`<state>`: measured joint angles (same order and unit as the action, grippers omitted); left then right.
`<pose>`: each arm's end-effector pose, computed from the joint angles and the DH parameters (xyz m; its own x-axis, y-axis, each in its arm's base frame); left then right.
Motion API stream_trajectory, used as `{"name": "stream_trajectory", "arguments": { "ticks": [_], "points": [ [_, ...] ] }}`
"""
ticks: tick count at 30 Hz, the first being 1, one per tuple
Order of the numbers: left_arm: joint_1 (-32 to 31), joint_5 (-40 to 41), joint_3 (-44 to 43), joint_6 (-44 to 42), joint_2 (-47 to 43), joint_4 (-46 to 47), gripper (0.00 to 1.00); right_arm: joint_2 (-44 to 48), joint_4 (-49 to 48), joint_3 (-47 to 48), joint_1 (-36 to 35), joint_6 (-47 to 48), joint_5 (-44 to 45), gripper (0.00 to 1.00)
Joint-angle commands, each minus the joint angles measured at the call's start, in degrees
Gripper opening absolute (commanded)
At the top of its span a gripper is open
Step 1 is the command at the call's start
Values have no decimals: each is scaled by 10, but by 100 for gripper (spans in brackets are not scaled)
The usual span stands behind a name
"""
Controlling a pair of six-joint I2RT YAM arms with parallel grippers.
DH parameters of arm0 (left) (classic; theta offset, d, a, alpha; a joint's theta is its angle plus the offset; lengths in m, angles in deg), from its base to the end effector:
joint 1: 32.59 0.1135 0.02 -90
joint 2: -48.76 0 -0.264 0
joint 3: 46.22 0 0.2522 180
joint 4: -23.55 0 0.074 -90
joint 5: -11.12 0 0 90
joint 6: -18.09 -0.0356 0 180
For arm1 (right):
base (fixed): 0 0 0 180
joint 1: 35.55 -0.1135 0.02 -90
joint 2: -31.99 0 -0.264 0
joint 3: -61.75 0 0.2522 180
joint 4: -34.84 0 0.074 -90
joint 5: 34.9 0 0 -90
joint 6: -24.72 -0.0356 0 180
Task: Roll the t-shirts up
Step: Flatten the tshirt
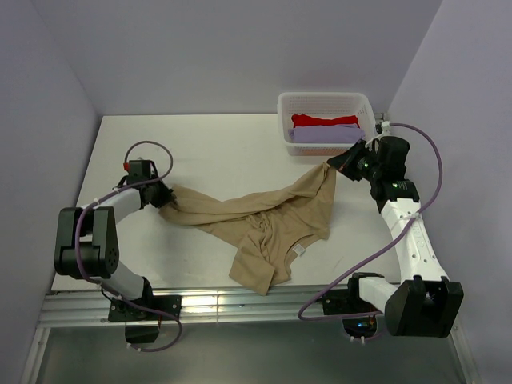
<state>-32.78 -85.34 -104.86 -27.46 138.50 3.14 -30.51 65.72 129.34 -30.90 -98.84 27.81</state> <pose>0.3028 -0.0050 0.1616 -0.6101 -0.6938 -0.3826 -0.4958 0.7110 -0.4987 0.2449 -0.0035 0.3241 -0.5490 0.5376 -0.6400 -0.0431 0.7465 0.6640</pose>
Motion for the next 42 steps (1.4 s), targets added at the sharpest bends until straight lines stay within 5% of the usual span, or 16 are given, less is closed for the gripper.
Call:
{"name": "stream_trajectory", "arguments": {
  "ticks": [1, 11, 30, 35, 42],
  "points": [
    [1, -6, -11, -1, -28, -3, 0, 0, -26, 5, -4, 2, -12, 0],
    [32, -21, -112, 7, -154, -143, 0, 0, -4, 48, -4, -7, 8, 0],
    [124, -113, -136, 6, -242, -190, 0, -15, -4, 73, -9, -12, -36, 0],
    [131, -106, -202, 14, -275, -228, 0, -25, -2, 149, -31, -26, -57, 0],
    [139, -13, -407, 16, -322, -325, 0, 5, -60, 261, -34, -85, -76, 0]
  ]
}}
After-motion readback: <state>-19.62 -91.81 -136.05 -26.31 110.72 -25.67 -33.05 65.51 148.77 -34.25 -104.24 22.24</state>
